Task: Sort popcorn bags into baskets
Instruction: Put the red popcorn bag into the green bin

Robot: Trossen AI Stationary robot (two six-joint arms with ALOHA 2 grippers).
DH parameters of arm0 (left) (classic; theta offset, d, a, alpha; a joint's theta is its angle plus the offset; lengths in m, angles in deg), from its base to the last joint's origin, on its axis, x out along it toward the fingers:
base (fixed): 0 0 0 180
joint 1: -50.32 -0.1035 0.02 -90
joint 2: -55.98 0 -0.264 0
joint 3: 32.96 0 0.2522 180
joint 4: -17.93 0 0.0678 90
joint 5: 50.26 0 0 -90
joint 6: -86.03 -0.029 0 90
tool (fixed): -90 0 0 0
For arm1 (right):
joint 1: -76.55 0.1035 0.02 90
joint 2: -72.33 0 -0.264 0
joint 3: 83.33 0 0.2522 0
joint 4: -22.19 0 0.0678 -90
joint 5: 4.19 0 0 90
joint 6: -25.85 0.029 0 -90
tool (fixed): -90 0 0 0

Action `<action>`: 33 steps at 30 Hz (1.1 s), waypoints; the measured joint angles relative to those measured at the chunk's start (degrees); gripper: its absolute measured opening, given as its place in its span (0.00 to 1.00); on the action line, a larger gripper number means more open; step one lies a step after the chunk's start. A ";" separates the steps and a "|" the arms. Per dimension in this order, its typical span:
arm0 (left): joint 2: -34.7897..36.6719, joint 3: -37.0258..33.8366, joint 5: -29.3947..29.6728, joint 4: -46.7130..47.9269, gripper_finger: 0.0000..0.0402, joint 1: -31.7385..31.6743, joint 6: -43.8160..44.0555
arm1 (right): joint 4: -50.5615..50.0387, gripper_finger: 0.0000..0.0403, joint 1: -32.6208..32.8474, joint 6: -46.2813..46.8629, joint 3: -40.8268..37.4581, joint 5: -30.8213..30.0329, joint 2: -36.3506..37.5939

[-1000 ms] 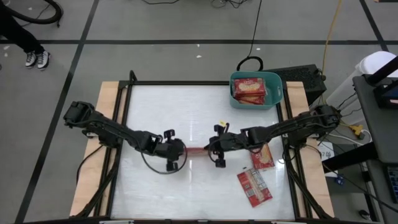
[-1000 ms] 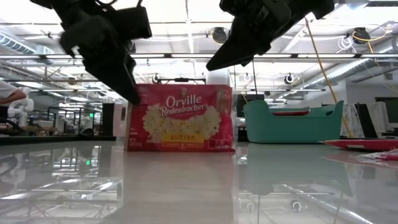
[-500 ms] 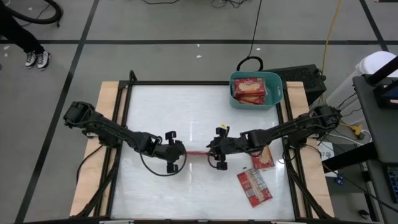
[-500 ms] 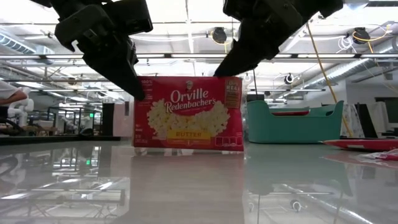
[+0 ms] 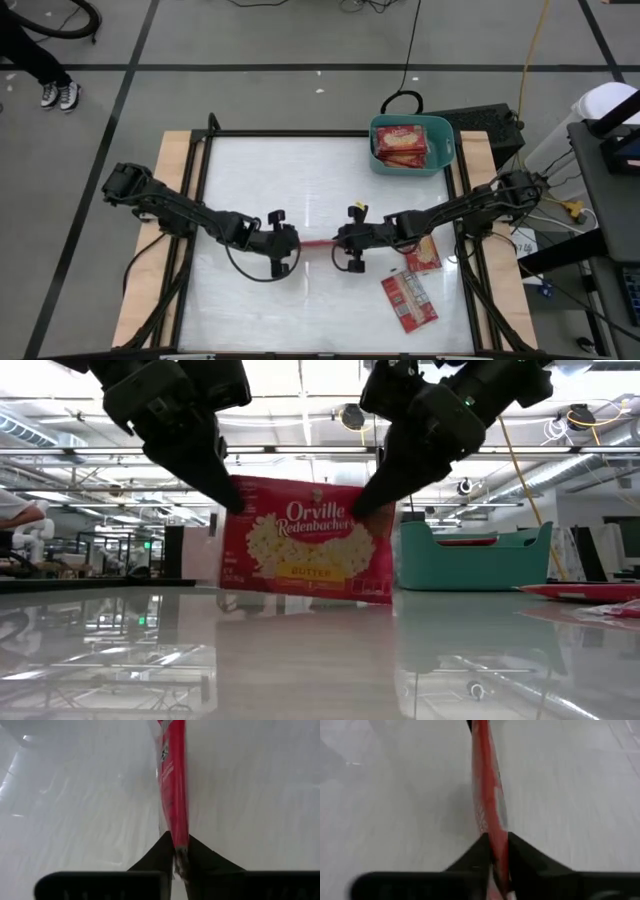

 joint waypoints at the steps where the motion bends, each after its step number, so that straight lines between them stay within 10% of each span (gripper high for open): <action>1: 0.02 0.00 0.03 -0.32 0.09 -0.05 0.01 | 0.23 0.10 0.00 -0.44 0.00 0.01 0.01; 19: 0.02 0.02 8.95 -3.19 0.39 -0.05 0.42 | -21.59 0.01 -1.30 -0.23 0.02 1.16 12.71; 33: 0.02 0.02 9.97 -12.94 0.42 -0.03 1.28 | -35.67 0.00 -8.41 -3.29 0.84 -1.66 32.39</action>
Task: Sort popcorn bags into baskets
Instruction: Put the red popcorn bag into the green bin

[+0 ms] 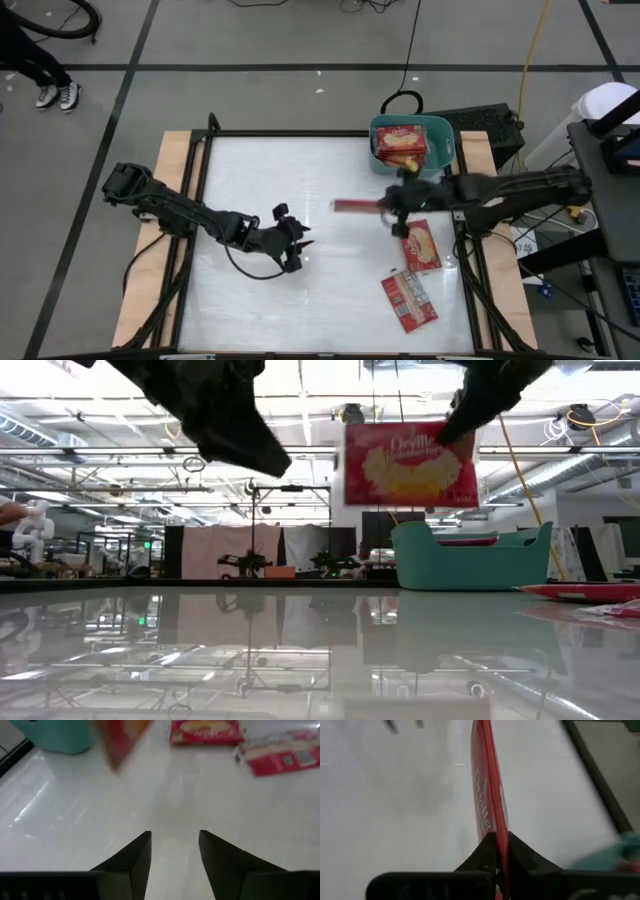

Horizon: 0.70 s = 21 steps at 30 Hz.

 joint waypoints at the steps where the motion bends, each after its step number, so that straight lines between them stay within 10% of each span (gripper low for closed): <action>1: 0.00 0.00 0.00 -0.98 0.42 0.00 -0.38 | -1.72 0.00 -1.25 -0.77 0.64 0.00 1.43; 21: 0.00 0.00 -0.02 -6.60 0.42 0.09 -2.72 | -25.17 0.01 -39.27 -32.96 26.31 12.74 -1.08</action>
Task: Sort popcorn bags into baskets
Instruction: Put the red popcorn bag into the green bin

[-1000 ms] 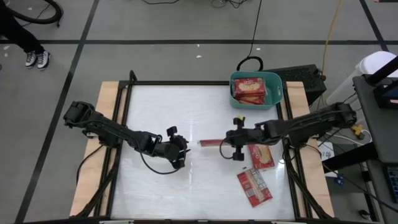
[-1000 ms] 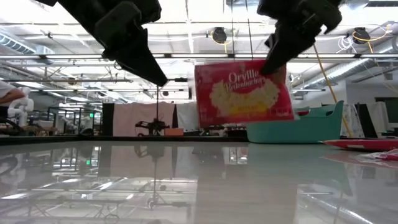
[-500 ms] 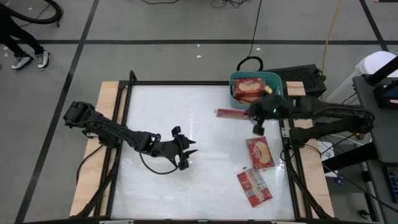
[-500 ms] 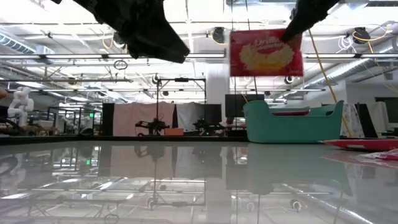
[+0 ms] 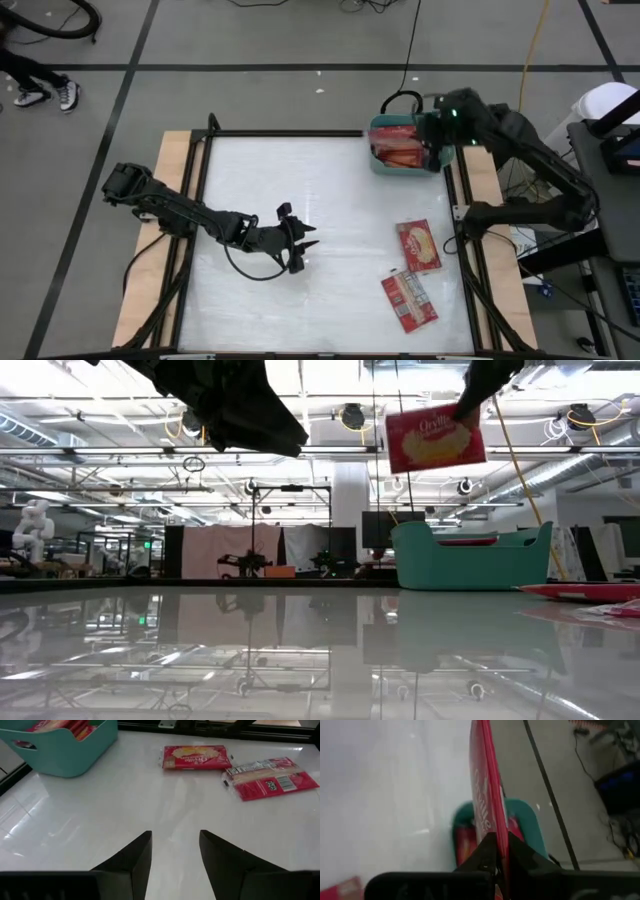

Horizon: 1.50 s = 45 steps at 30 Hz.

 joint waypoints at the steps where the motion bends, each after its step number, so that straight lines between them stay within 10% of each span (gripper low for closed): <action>1: 0.00 0.00 0.00 0.00 0.42 0.00 -0.01 | -0.02 0.01 -2.22 -1.34 0.26 0.80 -0.97; 12: 0.00 0.00 -0.07 0.00 0.42 1.17 -0.10 | 0.11 0.01 -24.14 -8.53 1.83 14.63 -13.72; 22: 0.00 -0.02 -0.09 -0.02 0.42 2.79 -0.01 | -1.29 0.02 -31.14 -7.94 1.85 24.79 -21.75; 45: 0.00 -0.06 -0.09 -0.07 0.42 3.43 0.36 | 9.63 0.34 -28.86 1.69 -3.15 2.30 -25.77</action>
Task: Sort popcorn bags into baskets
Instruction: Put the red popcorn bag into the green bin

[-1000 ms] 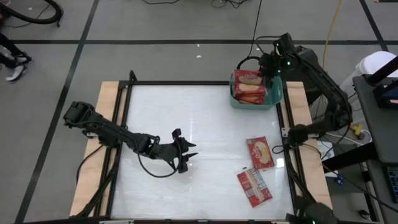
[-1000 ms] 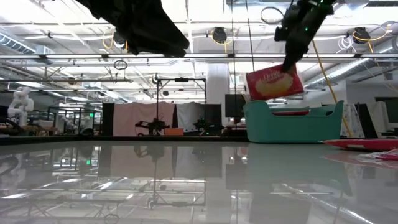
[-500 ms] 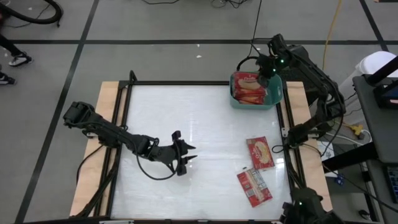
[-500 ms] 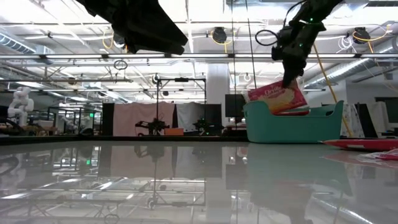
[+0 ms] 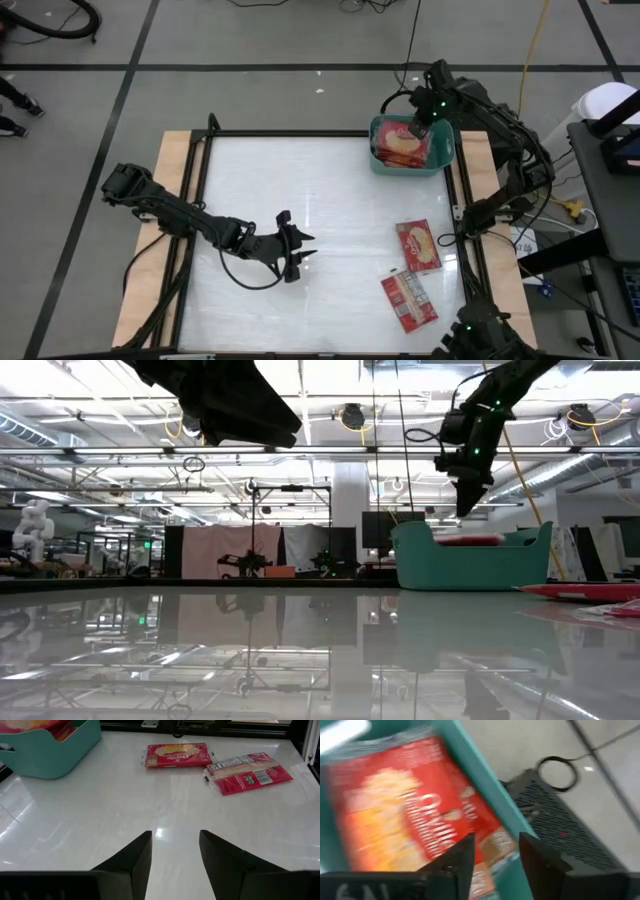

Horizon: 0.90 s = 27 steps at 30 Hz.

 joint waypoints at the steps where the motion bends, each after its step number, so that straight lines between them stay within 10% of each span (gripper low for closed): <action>1: 0.00 0.00 0.00 0.00 0.42 0.00 0.00 | 1.37 0.37 0.60 0.14 -0.70 -2.33 0.00; 9: 0.00 0.00 0.00 0.04 0.42 0.31 0.00 | -0.41 0.43 4.84 4.70 -2.39 3.05 1.83; 27: 0.00 -0.03 0.00 0.04 0.42 1.40 1.27 | 3.36 0.04 10.14 10.06 -12.02 -4.86 2.34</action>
